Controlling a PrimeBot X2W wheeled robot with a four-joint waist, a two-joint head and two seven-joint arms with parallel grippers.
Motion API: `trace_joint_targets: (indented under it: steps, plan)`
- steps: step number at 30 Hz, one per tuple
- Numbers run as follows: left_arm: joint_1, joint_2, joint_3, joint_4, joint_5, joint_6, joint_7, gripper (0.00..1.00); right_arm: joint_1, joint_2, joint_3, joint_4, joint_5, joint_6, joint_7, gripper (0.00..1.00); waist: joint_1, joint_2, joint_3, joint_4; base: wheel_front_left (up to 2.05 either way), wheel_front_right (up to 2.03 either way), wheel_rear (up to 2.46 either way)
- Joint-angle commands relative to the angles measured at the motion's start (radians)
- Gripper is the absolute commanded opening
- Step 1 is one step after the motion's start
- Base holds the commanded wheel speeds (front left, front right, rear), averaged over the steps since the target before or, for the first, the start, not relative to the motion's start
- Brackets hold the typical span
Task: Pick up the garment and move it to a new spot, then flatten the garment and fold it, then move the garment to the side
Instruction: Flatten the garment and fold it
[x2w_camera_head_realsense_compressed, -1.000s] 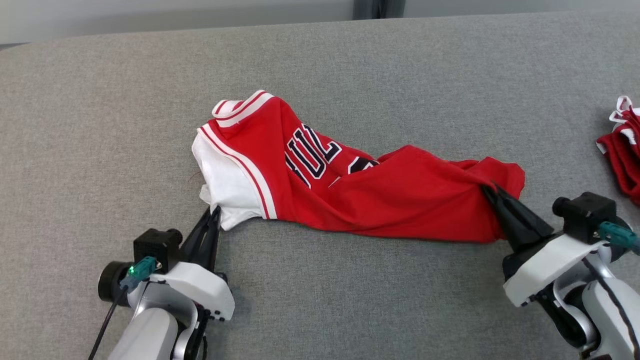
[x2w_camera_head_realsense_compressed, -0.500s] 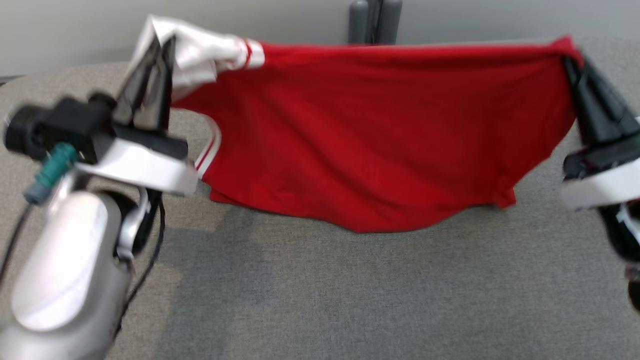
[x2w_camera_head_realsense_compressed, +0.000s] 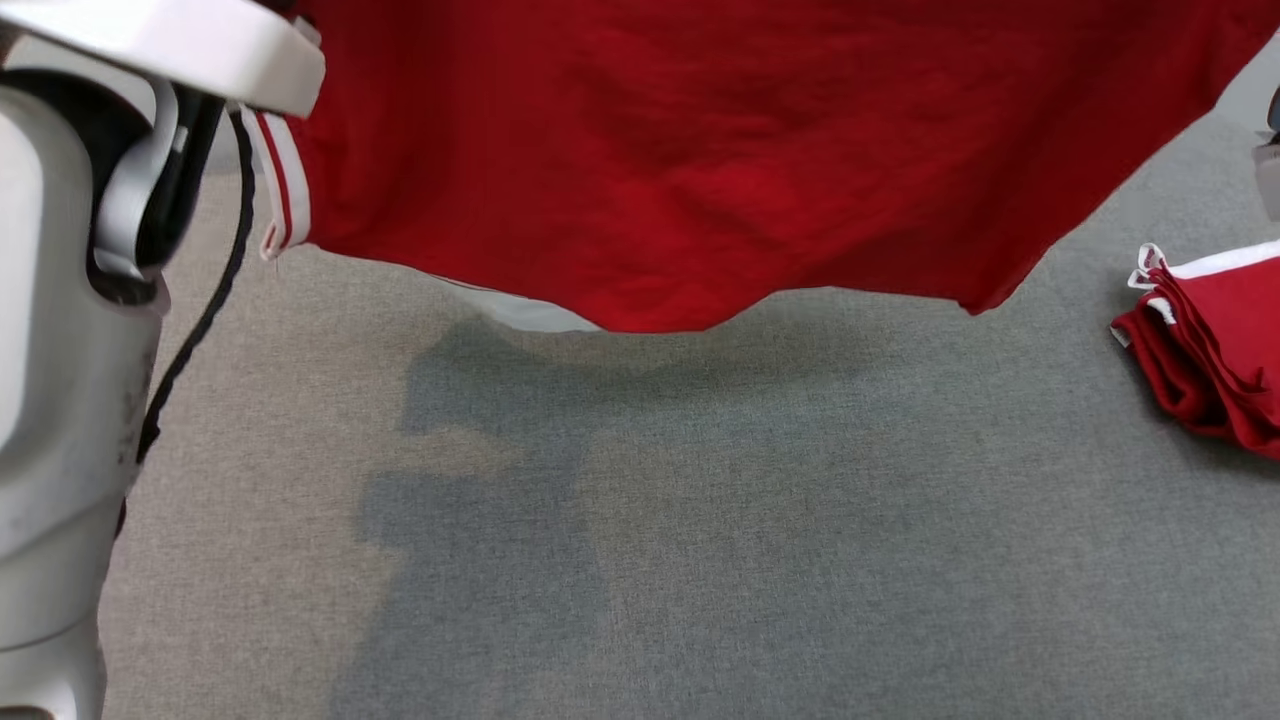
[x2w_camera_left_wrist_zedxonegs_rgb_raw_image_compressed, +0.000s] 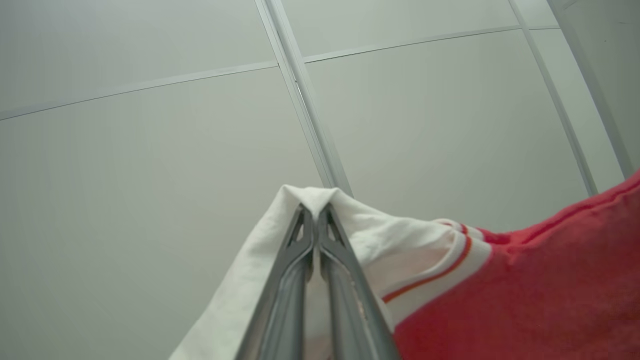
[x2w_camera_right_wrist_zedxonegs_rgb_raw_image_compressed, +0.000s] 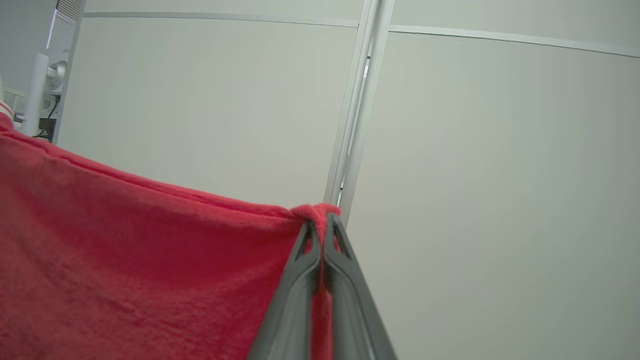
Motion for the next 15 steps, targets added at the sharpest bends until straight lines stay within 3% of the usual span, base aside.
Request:
trace_joint_targets:
  steps: [1, 8, 15]
  plan:
    - [-0.023, 0.000, 0.000, 0.015, -0.006, -0.007, 0.000, 0.00, -0.015, 0.001, 0.004, 0.010, 0.008, 0.000, 0.009, 0.00, 0.0000, 0.0000, 0.007, -0.002, 0.00, 0.00, 0.00]
    - [-0.155, -0.024, -0.017, 0.174, -0.023, -0.052, -0.031, 0.00, -0.144, 0.006, 0.041, 0.134, 0.070, 0.000, 0.024, 0.00, 0.0000, 0.0000, 0.099, -0.012, 0.00, 0.00, 0.00]
    - [-0.361, -0.054, -0.034, 0.456, -0.018, -0.092, -0.154, 0.00, -0.394, 0.056, 0.121, 0.402, 0.130, 0.000, -0.050, 0.00, 0.0000, 0.0000, 0.197, -0.030, 0.00, 0.00, 0.00]
